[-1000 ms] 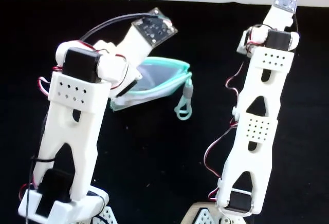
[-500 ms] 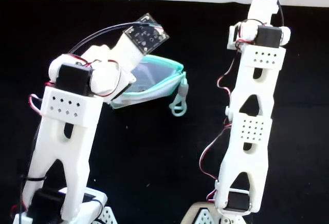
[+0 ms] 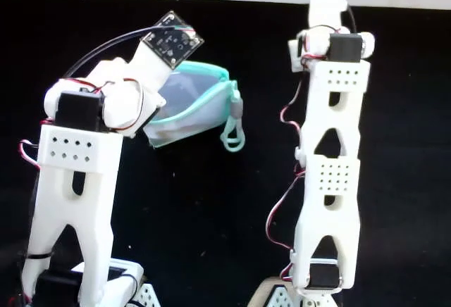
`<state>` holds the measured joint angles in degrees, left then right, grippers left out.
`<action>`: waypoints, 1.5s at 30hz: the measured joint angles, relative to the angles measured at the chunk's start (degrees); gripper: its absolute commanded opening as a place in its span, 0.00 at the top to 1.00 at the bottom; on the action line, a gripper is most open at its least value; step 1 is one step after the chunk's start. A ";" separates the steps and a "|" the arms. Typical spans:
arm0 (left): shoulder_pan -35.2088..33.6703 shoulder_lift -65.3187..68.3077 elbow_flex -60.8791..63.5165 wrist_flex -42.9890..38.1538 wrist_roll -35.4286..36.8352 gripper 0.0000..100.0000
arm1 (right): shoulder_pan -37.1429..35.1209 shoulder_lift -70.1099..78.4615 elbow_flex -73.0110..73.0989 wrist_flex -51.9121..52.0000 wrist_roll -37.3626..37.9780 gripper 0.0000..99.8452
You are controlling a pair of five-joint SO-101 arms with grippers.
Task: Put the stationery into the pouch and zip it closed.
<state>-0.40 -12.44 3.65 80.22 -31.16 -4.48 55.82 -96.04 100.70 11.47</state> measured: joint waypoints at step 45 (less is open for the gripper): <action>0.00 4.66 -3.08 -0.35 0.00 0.99 | -12.75 -122.11 140.84 -37.71 -1.05 0.79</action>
<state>-0.40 -7.78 0.57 79.87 -31.16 -17.23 -66.29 44.79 62.99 10.42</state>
